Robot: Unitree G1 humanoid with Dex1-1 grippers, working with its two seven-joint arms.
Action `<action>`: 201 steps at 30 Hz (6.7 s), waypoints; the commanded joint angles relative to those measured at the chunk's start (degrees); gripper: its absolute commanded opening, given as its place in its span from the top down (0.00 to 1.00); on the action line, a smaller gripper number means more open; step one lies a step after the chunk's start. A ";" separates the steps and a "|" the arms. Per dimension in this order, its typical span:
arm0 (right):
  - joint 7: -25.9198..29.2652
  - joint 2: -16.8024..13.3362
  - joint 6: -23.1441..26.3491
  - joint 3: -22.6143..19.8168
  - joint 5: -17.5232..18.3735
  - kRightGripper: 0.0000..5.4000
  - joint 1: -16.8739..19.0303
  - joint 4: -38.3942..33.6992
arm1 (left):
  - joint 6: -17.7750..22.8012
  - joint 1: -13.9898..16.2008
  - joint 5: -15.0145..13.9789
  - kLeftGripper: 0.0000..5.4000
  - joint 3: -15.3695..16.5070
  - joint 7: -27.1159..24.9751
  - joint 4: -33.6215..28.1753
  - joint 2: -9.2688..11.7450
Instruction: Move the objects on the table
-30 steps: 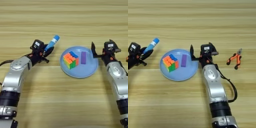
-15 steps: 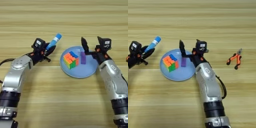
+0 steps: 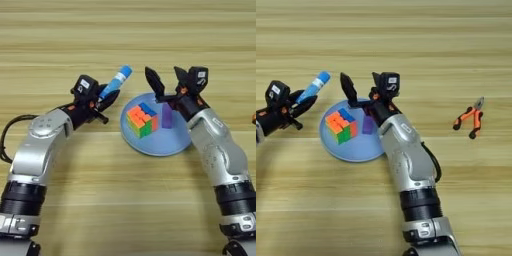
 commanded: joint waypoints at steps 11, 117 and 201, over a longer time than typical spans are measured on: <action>2.88 3.50 3.27 -1.44 3.15 0.00 -6.18 7.23 | 1.37 -1.18 -0.39 0.75 -1.03 0.36 -1.73 -0.76; 5.30 7.65 6.35 -1.61 14.44 0.74 -12.40 12.70 | 3.34 -0.92 -0.67 0.75 -6.28 0.07 -5.99 -3.45; -9.06 -19.52 33.02 -15.50 9.36 0.74 19.12 -25.60 | -10.25 -5.03 3.08 0.00 2.04 18.65 1.82 -9.67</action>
